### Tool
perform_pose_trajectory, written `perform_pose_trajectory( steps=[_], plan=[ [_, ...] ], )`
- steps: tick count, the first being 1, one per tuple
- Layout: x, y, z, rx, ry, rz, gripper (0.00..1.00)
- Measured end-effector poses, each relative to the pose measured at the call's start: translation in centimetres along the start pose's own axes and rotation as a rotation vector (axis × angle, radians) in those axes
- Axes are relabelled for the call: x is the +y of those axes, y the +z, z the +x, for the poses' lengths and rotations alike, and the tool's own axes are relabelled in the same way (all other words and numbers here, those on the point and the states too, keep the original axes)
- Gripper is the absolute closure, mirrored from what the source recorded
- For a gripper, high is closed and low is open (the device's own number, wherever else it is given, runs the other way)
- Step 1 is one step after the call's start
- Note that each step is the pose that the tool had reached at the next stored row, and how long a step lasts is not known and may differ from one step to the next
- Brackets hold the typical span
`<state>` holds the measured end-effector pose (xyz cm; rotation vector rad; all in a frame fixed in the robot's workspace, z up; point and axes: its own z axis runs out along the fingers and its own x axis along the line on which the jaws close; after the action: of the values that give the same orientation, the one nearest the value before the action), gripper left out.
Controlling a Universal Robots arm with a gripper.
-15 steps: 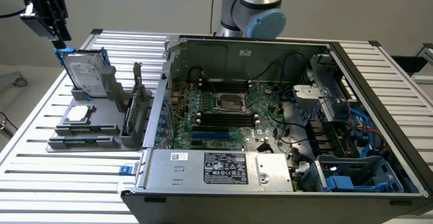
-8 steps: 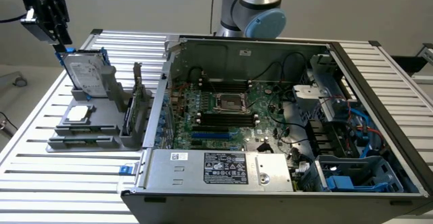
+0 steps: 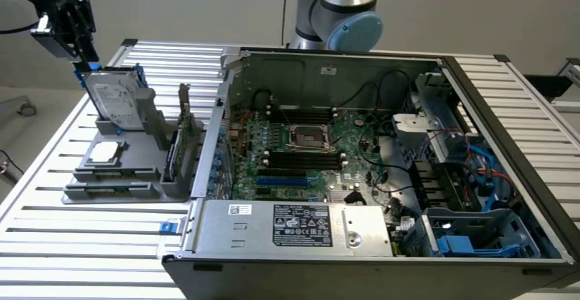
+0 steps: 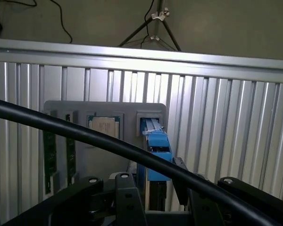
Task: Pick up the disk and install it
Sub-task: 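Pick up the disk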
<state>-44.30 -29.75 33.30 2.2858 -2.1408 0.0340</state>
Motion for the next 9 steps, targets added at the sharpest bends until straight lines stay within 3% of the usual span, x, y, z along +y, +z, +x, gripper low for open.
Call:
perform_pose_trajectory(
  steps=[6, 8, 9],
  plan=[
    [-0.01, 0.11, -0.21, 0.0002, 0.01, -0.0004, 0.58],
    [0.0, 0.18, -0.22, 0.0002, 0.013, -0.0004, 0.56],
    [0.01, 0.24, -0.22, 0.0001, 0.014, -0.0001, 0.49]
  ],
)
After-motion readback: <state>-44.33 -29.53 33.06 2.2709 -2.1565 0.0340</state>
